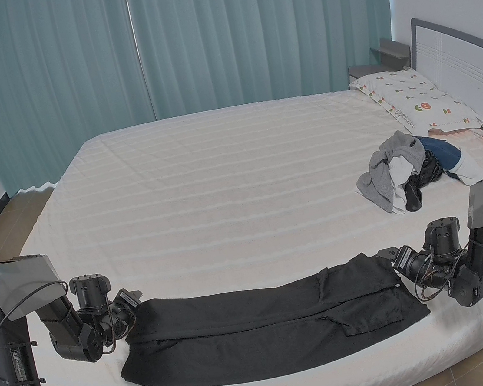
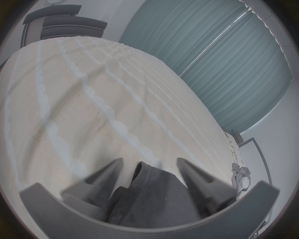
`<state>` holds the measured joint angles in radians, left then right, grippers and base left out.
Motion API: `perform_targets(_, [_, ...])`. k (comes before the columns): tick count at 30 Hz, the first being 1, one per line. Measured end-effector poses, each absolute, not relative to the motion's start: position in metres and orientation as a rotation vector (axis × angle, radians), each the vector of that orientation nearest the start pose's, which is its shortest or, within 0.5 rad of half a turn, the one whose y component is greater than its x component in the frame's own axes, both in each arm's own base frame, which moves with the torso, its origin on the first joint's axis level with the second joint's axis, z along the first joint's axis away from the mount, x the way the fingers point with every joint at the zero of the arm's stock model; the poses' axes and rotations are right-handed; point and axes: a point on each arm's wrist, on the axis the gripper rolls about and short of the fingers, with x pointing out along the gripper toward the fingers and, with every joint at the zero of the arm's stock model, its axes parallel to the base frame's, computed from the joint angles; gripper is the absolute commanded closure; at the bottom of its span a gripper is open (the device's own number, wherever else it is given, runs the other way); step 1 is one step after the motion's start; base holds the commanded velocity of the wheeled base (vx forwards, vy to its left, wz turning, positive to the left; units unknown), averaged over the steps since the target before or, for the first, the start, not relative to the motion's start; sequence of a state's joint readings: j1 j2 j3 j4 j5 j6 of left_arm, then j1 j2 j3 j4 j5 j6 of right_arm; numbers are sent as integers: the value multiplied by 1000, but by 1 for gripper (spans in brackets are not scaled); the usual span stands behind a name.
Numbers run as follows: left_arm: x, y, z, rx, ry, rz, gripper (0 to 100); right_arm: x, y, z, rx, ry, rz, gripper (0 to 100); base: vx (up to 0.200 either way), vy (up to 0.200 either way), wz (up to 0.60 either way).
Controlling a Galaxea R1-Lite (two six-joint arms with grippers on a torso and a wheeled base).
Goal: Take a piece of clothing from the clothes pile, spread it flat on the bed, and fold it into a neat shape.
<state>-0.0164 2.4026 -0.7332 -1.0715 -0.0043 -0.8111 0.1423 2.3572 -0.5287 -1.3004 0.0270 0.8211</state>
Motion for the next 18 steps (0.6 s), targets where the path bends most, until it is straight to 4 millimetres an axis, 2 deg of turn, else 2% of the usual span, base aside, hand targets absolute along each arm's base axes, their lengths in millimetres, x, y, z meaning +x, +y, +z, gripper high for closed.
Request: perform_targets(18, [362,4,-38,-885,549,290,100,338,44,-34,791,547,-72,0,0,0,0])
